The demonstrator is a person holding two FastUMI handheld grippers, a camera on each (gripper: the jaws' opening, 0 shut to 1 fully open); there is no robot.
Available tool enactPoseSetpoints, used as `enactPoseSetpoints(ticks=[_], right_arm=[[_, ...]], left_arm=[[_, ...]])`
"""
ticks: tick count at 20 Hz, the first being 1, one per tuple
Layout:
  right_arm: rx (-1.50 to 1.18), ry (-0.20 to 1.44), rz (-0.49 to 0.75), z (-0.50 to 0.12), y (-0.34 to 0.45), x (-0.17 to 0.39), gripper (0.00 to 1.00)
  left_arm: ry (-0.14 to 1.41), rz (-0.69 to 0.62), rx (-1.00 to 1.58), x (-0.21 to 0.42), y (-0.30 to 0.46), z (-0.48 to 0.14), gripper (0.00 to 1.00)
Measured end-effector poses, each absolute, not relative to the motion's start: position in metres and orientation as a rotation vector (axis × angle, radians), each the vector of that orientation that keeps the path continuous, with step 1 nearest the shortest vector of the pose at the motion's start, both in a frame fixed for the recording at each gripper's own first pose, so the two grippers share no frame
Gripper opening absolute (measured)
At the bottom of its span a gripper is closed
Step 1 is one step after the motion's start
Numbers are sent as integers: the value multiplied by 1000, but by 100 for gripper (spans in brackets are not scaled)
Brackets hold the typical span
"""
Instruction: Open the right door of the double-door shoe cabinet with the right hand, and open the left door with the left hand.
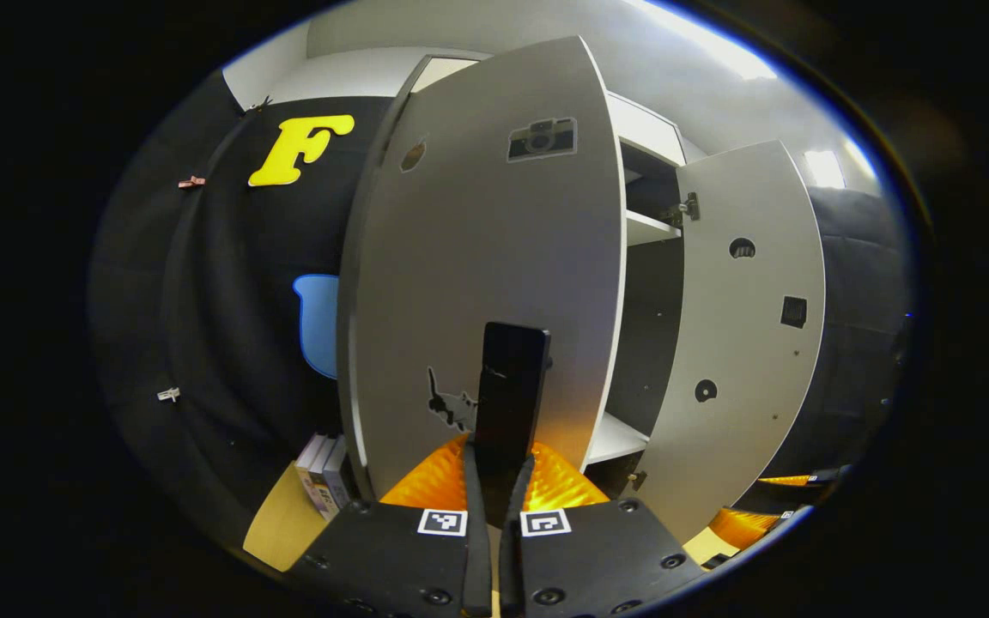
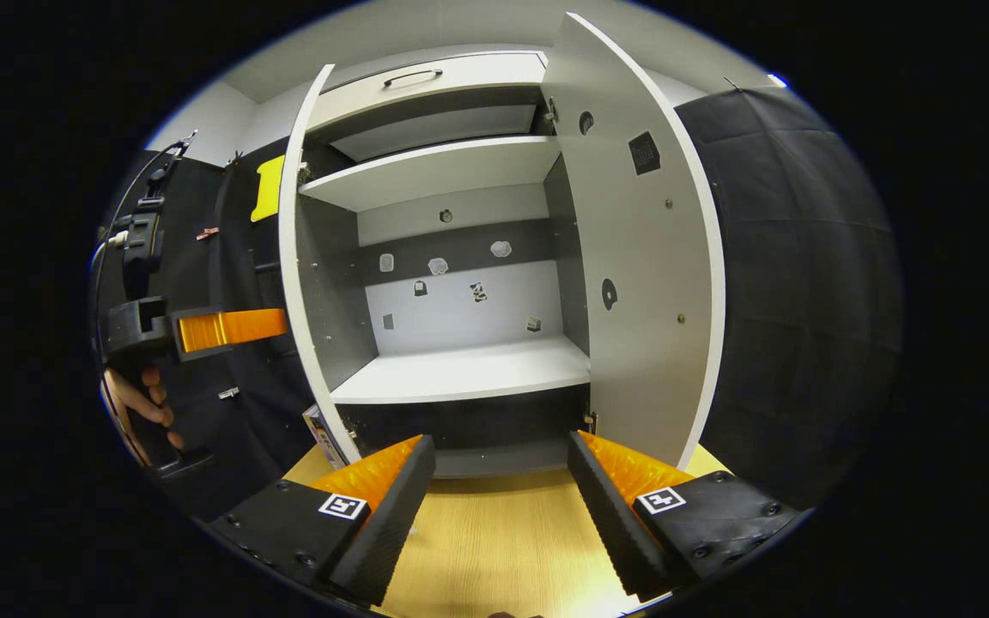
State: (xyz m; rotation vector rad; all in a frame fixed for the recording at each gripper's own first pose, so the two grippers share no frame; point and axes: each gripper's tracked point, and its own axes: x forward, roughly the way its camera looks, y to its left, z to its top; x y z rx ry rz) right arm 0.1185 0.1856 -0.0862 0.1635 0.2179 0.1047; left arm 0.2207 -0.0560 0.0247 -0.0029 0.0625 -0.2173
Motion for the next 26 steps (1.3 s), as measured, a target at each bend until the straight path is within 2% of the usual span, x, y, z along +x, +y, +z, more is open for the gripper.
enactPoseSetpoints(ticks=[6,10,11,13,16,22,26], right_arm=[[169,226,119,-93,208,108,98],[159,225,124,-100,219,98,98],[159,232,124,-104,221,95,98],[157,252,123,-111,223,91,98],[147,272,102,-117,216,85,98],[103,300,60,-113,194,84,98],[80,262,79,-90,181,89,98]], left_arm=[[61,-162,8,200,-6,28,8],[25,-56,40,192,44,34,7],[26,-19,49,194,59,34,3],[24,35,77,197,89,36,5],[39,-39,-60,195,83,39,5],[59,29,79,169,81,32,5],[23,-8,51,130,52,51,6]])
